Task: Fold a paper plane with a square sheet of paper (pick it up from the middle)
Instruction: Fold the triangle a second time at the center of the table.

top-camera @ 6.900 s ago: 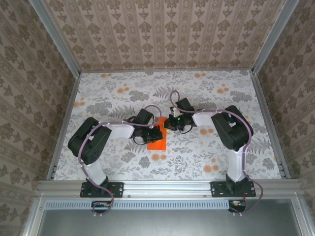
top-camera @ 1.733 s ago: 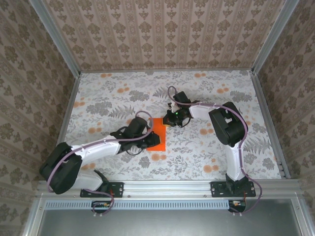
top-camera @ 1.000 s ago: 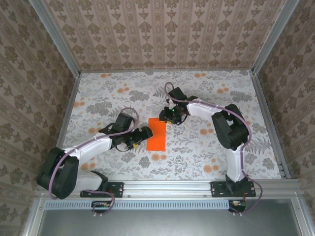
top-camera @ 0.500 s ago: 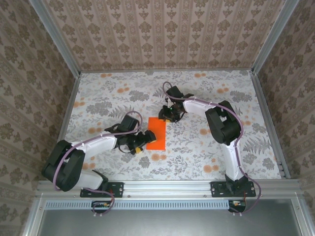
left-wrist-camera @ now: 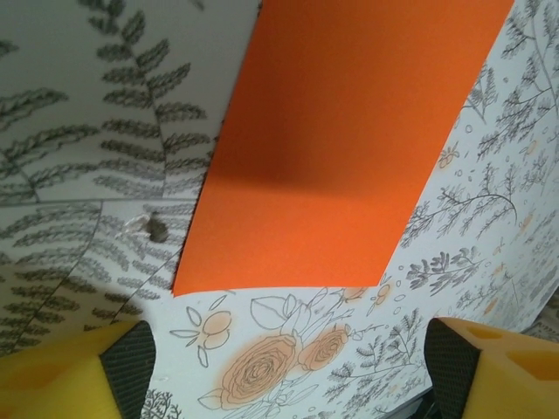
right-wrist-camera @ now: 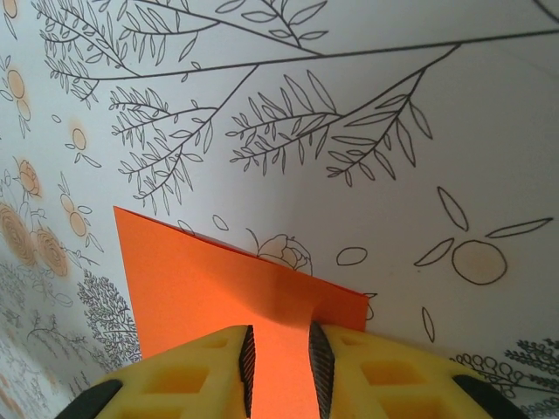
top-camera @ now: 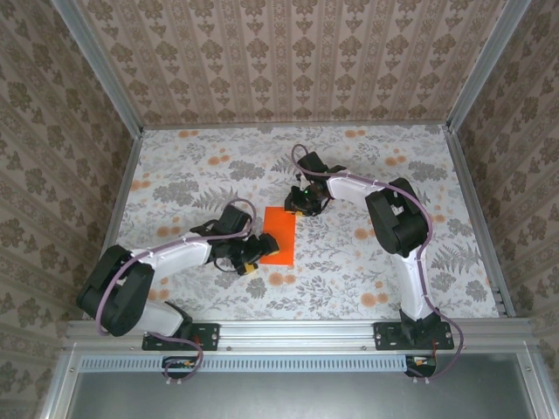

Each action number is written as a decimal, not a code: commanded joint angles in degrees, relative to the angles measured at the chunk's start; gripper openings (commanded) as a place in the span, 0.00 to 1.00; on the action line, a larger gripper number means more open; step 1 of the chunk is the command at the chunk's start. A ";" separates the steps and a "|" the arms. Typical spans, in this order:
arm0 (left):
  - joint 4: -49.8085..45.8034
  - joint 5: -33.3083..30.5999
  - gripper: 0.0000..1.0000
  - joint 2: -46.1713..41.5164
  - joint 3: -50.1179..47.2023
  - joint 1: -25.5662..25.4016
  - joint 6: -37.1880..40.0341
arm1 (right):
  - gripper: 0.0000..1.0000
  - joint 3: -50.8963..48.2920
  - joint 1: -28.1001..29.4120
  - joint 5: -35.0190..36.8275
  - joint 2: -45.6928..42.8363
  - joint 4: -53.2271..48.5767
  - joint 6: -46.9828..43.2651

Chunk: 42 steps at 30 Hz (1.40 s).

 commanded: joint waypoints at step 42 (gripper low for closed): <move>3.73 -1.11 0.73 4.33 3.89 -0.09 2.77 | 0.26 -2.82 -0.28 1.10 3.28 -2.43 0.28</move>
